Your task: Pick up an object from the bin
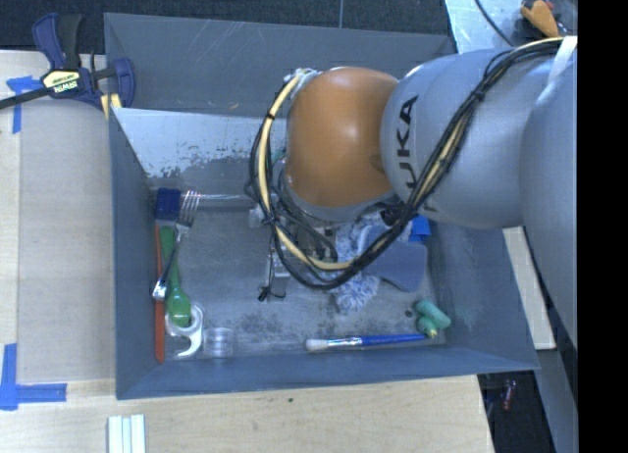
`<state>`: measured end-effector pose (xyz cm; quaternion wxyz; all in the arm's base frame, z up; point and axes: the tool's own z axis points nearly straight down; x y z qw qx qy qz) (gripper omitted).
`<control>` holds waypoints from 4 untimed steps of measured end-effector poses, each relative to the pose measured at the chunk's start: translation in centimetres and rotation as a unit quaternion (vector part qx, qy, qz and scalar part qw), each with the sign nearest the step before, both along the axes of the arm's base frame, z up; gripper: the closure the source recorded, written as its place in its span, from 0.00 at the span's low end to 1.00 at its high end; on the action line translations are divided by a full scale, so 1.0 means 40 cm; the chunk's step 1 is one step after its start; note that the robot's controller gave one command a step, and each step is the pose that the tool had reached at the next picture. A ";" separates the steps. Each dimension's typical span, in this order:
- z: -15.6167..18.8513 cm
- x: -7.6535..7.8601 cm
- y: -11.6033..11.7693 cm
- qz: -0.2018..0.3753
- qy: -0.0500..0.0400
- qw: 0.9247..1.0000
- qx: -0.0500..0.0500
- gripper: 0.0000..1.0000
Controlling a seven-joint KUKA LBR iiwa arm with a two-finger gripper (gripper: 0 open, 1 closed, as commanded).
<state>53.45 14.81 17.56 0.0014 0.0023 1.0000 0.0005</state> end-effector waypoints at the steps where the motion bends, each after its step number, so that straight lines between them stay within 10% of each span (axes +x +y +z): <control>1: 0.000 -0.001 -0.001 0.000 0.000 1.000 0.000 0.00; 3: -0.074 -0.106 -0.136 0.040 -0.003 0.999 0.001 0.00; 4: -0.067 -0.107 -0.371 0.066 -0.002 0.998 0.000 0.00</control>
Offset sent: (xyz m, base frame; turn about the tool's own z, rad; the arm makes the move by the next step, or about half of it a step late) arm -0.0329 -0.0359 -0.0226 -0.0154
